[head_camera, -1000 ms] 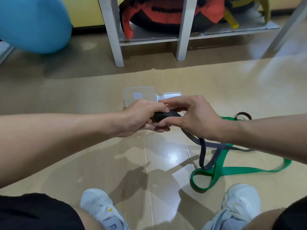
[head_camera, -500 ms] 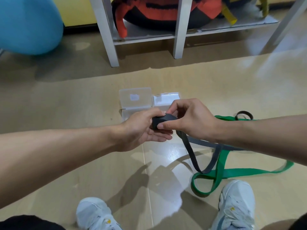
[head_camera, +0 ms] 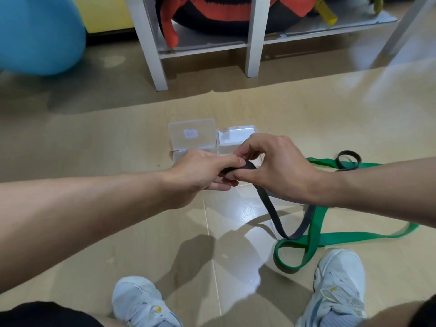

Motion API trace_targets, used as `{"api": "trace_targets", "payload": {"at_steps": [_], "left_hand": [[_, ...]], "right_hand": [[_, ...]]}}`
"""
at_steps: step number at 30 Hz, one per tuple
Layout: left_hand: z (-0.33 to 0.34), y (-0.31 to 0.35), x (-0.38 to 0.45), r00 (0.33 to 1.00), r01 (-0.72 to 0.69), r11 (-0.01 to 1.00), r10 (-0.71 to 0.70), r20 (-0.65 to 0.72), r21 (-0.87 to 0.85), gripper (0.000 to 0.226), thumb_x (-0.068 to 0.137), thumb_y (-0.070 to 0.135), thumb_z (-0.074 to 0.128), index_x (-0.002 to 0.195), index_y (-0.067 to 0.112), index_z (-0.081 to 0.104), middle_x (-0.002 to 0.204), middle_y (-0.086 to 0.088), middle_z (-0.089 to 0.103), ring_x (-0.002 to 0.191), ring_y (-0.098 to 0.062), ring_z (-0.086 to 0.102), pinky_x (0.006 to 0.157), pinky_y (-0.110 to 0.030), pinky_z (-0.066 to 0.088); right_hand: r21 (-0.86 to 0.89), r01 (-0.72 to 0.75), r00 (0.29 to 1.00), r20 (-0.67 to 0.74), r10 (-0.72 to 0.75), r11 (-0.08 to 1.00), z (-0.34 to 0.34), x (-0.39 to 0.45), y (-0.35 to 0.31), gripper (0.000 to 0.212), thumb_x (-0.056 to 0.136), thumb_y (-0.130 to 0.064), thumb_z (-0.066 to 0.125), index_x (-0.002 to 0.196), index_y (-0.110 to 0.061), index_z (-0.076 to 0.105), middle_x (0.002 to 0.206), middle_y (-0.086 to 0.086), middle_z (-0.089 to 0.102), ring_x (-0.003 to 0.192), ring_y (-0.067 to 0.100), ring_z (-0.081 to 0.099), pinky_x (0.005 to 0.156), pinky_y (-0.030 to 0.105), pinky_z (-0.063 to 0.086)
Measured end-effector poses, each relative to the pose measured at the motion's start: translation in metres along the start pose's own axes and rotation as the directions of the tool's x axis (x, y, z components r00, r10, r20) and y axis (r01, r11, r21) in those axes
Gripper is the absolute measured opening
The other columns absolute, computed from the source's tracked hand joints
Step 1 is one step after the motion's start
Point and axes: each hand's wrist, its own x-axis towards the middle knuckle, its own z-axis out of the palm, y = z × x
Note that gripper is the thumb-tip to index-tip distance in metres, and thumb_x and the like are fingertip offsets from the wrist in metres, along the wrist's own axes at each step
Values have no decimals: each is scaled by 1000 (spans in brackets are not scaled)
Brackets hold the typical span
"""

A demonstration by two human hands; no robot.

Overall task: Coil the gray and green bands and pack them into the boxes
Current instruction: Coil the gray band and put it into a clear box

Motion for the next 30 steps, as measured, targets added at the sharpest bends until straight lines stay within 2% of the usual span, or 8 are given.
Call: {"api": "trace_targets", "payload": {"at_steps": [6, 11, 13, 16, 18, 20, 24, 30], "left_hand": [[-3, 4, -3, 1000, 8, 982, -7, 8, -190, 24, 93, 22, 66, 105, 2, 73, 84, -14, 77, 85, -26, 77, 80, -31, 62], [-3, 1, -4, 995, 74, 953, -53, 81, -294, 24, 96, 24, 60, 106, 4, 70, 80, -12, 75, 85, -28, 76, 86, -34, 62], [-2, 0, -6, 990, 107, 959, -77, 122, -264, 23, 97, 25, 60, 109, 8, 71, 87, -13, 77, 92, -30, 76, 92, -36, 60], [0, -2, -5, 980, 128, 991, -120, 158, -42, 30, 90, 39, 71, 110, 16, 75, 103, -10, 78, 100, -25, 76, 95, -37, 59], [3, -2, -4, 981, 152, 983, -162, 110, 99, 44, 77, 51, 79, 106, 17, 77, 106, -7, 78, 96, -20, 77, 92, -38, 61], [5, -2, -3, 984, 151, 975, -164, 74, 161, 45, 72, 53, 81, 99, 18, 78, 102, -3, 78, 91, -16, 77, 86, -35, 63], [6, -1, -4, 995, 87, 974, -97, 37, 207, 27, 75, 42, 78, 85, 17, 78, 87, 4, 79, 83, -8, 77, 79, -27, 61], [4, 0, -4, 999, 10, 993, -13, 29, 115, 25, 81, 37, 74, 89, 14, 80, 81, -6, 79, 81, -19, 78, 83, -31, 58]], "right_hand": [[123, -26, 1000, -10, 27, 992, -2, 3, -2, 27, 74, -28, 89, 99, -31, 79, 89, -17, 76, 84, 0, 69, 82, 19, 55], [190, -60, 997, -45, 69, 980, -2, 5, -4, 29, 67, -25, 95, 86, -28, 73, 77, -8, 75, 70, 4, 69, 70, 25, 58], [163, -71, 997, -17, 75, 984, -4, 5, -5, 27, 66, -24, 95, 82, -26, 73, 73, -7, 73, 66, 3, 66, 67, 24, 57], [103, -79, 996, 41, 75, 992, -3, 5, -6, 18, 69, -20, 90, 80, -21, 75, 70, -6, 73, 66, 7, 67, 67, 29, 57], [60, -73, 995, 73, 68, 996, -1, 3, -6, 15, 70, -18, 87, 79, -21, 75, 71, -6, 73, 66, 8, 66, 68, 33, 57], [9, -49, 996, 78, 48, 999, 1, 1, -6, 16, 69, -20, 86, 77, -23, 73, 73, -9, 71, 68, 7, 65, 67, 33, 56], [-76, 36, 997, 73, -30, 996, 3, 1, -5, 15, 68, -22, 82, 79, -27, 74, 77, -12, 65, 71, 6, 62, 66, 34, 54], [-55, 127, 991, 57, -124, 990, 3, 3, -1, 31, 75, -27, 85, 104, -30, 76, 85, -11, 63, 84, 9, 60, 76, 21, 49]]}}
